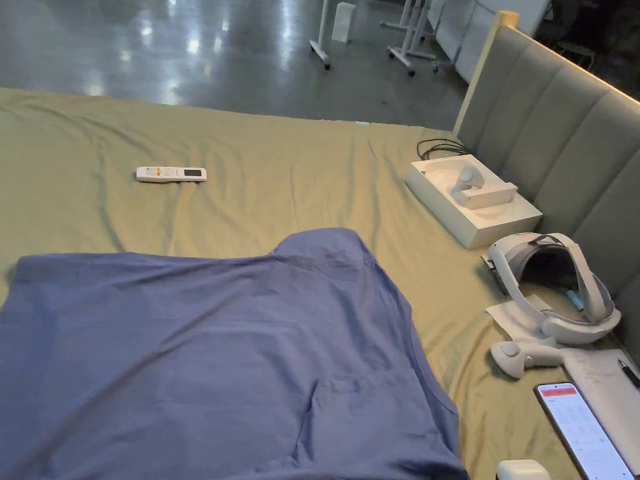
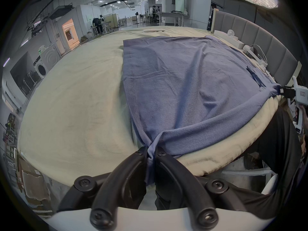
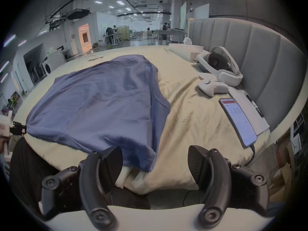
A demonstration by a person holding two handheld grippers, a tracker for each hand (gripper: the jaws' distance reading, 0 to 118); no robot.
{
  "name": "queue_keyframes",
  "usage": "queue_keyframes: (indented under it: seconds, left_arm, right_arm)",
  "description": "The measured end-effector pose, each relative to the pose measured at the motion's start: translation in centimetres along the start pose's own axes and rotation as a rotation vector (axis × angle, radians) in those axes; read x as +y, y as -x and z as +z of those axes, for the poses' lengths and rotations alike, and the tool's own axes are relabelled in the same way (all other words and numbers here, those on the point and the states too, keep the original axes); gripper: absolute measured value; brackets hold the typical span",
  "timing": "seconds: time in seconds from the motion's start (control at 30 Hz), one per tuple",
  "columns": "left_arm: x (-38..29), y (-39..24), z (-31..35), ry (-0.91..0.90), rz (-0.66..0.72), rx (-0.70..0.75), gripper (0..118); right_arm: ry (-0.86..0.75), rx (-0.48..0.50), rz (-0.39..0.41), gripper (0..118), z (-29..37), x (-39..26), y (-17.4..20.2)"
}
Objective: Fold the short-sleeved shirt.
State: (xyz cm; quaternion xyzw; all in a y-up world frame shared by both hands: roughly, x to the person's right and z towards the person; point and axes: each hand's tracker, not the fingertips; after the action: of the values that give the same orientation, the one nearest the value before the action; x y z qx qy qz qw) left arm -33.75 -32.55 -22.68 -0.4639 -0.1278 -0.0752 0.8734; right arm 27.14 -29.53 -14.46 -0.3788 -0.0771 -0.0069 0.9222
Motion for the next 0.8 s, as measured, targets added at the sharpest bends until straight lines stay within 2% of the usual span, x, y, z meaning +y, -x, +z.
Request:
queue_keyframes:
  seconds: [0.03,0.1,0.13,0.33,0.57,0.8]
  left_arm:
    - [0.3,-0.2,0.1,0.002,-0.002,0.002,8]
    - [0.2,-0.4,0.3,0.002,0.0,0.006,8]
    - [0.2,-0.4,0.4,0.0,0.002,0.009,8]
    - [-0.2,-0.3,0.9,-0.037,0.052,0.002,8]
    - [-2.2,0.4,3.4,-0.201,-0.013,-0.001,6]
    - [-3.2,1.1,4.6,-0.223,-0.028,-0.039,6]
  right_arm:
    - [-0.014,0.013,0.008,73,-0.4,0.0,0.0]
    - [-0.027,0.025,0.007,24,-1.0,0.2,-0.2]
    - [-0.023,0.032,0.003,10,-1.3,0.4,-0.3]
    - [0.006,0.078,0.044,3,-1.8,-0.5,0.3]
    - [-0.094,0.121,-0.096,2,2.3,-1.5,-1.0]
    - [-0.094,0.114,-0.07,2,4.3,-2.3,-0.6]
